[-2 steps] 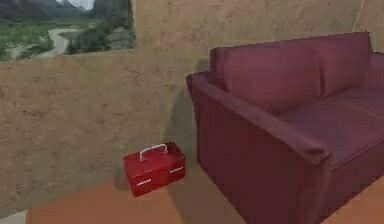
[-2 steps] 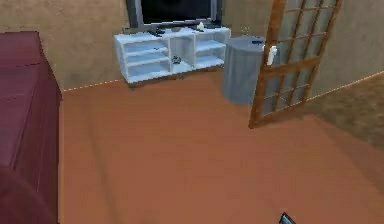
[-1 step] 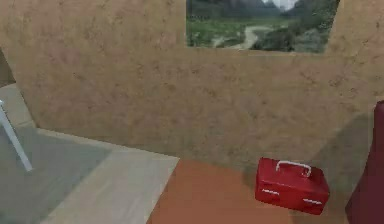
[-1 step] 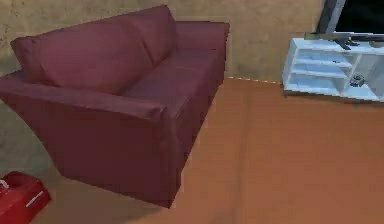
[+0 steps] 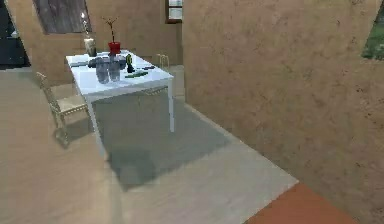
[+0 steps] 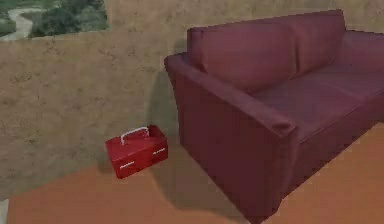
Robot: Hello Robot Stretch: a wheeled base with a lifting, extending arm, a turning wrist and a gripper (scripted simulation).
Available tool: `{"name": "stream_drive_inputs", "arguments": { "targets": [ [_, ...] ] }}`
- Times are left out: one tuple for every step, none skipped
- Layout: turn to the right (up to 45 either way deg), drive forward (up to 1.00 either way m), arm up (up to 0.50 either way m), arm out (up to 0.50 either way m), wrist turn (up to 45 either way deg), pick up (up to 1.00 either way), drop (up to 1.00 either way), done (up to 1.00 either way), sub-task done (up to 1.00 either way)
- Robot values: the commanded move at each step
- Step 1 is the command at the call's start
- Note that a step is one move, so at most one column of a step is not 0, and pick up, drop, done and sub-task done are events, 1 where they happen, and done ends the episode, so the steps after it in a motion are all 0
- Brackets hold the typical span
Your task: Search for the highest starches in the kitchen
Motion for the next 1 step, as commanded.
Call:
{"name": "stream_drive_inputs", "arguments": {
  "targets": [
    [0.0,1.00,0.00,0.00,0.0,0.00,0.00,0.00,0.00]
  ]
}}
